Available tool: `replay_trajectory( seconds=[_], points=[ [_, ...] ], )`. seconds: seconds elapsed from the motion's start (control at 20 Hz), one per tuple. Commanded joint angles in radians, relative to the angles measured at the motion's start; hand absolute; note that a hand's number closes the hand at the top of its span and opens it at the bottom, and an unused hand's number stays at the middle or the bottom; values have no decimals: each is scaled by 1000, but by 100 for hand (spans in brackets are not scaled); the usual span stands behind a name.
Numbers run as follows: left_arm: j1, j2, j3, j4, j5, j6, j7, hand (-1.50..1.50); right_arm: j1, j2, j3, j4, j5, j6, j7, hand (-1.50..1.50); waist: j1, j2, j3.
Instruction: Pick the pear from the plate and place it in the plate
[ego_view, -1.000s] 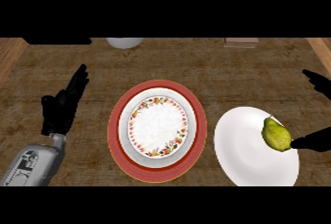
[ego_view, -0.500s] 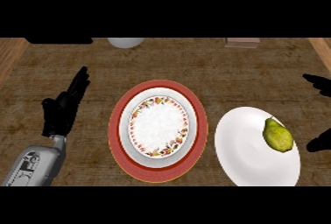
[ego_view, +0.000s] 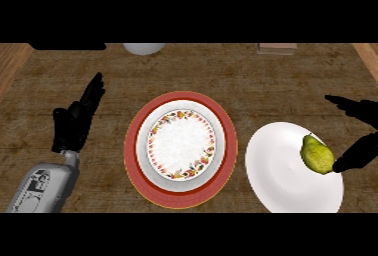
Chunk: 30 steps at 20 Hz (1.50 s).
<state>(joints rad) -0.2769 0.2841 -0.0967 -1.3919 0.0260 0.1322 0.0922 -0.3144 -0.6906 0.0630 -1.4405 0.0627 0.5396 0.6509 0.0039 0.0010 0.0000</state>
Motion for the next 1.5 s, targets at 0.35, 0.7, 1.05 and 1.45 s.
replay_trajectory(
  seconds=[0.35, 0.7, 1.05, 1.45],
  points=[
    [85, -38, 28, -72, -51, -34, -14, 0, 28, 104, -4, 145, 179, 44, -137, -150, 1, -1, 0],
    [36, -67, 67, -41, -76, -53, -1, 0, 24, 178, -13, 222, 287, 36, -173, -150, -2, -1, 0],
    [18, -45, 113, -16, -72, -89, -5, 0, 28, 135, -46, 282, 388, -35, -362, 150, 0, 0, 0],
    [32, -101, 95, -45, -125, -83, 21, 0, 8, 235, -62, 304, 491, -119, -357, 150, -2, -1, 0]
  ],
)
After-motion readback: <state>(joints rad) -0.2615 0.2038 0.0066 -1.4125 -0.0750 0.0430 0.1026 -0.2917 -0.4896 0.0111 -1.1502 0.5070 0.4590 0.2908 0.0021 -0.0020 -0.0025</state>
